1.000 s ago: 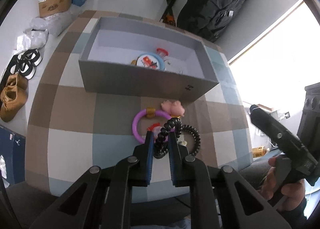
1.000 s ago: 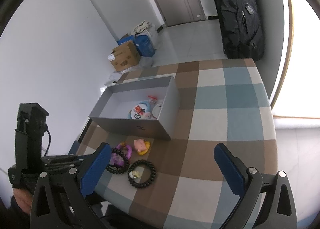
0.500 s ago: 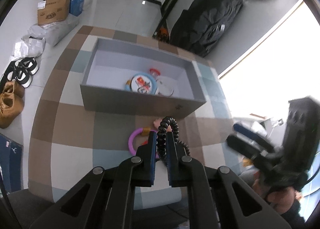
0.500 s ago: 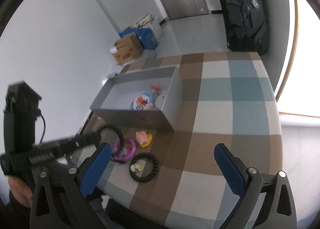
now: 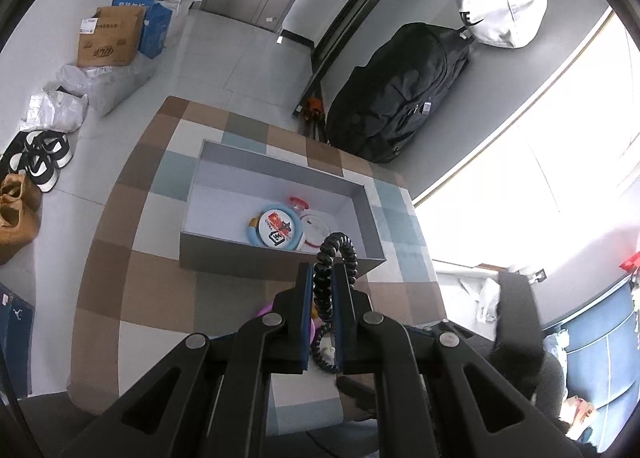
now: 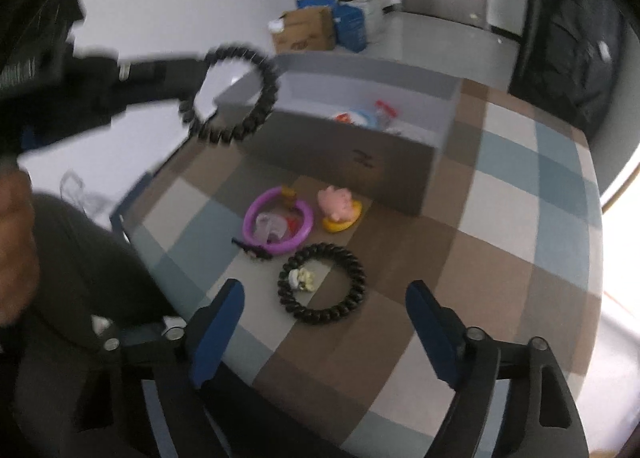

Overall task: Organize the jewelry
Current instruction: 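Grasp the second black beaded bracelet with the right gripper while the left holds its bracelet, then carry both black bracelets over the grey box and open both grippers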

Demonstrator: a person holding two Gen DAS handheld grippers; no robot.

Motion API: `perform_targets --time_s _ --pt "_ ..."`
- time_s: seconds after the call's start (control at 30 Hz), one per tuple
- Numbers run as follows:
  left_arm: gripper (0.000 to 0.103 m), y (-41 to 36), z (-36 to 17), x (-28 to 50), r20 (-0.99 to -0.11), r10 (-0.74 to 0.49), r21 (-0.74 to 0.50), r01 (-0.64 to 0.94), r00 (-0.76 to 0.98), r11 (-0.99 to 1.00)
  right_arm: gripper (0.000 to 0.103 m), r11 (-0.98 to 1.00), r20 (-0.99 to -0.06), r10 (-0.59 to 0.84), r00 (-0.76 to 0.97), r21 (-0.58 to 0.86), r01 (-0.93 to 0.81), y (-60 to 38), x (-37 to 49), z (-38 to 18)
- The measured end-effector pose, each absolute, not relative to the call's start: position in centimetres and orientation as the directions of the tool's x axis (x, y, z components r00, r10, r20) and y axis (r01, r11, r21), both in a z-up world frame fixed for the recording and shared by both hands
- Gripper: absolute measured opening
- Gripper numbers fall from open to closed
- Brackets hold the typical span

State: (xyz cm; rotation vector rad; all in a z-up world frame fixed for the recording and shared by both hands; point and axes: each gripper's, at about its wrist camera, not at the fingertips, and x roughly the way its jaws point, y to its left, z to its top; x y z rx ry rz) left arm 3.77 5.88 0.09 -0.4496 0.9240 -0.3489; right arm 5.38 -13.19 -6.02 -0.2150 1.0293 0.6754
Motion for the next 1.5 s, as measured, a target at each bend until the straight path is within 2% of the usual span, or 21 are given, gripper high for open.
perform_targets --time_s 0.13,0.2,0.33,0.37,0.5,0.8,1.5 --pt "0.005 6.3 0.0 3.8 -0.681 -0.475 -0.519 0.091 0.558 0.85 0.072 0.774 -0.859 0.371 0.352 0.077 -0.628 -12.2 5.2 -6.8" --pt "0.005 6.5 0.0 4.0 -0.681 -0.478 -0.521 0.092 0.554 0.849 0.064 0.766 -0.866 0.36 0.347 0.062 -0.64 -11.8 5.1 -7.2" --pt "0.005 6.7 -0.1 4.0 -0.682 -0.482 -0.528 0.085 0.551 0.845 0.057 0.739 -0.868 0.323 0.377 -0.018 -0.673 -10.8 4.4 -7.5" --pt "0.005 6.8 -0.1 4.0 -0.681 -0.481 -0.529 0.082 0.552 0.844 0.052 0.735 -0.868 0.324 0.376 -0.019 -0.678 -10.8 4.3 -7.5" --pt "0.005 6.9 -0.2 4.0 -0.682 -0.483 -0.534 0.077 0.549 0.842 0.048 0.741 -0.866 0.331 0.374 -0.007 -0.672 -11.2 4.5 -7.4" --pt "0.005 6.9 -0.2 4.0 -0.684 -0.481 -0.532 0.077 0.549 0.844 0.047 0.773 -0.793 0.497 0.353 0.221 -0.594 -15.0 5.9 -4.4" --pt "0.005 6.0 1.1 7.0 -0.674 -0.44 -0.505 0.064 0.593 0.861 0.047 0.765 -0.618 0.626 0.476 0.367 -0.529 -16.2 9.7 1.1"
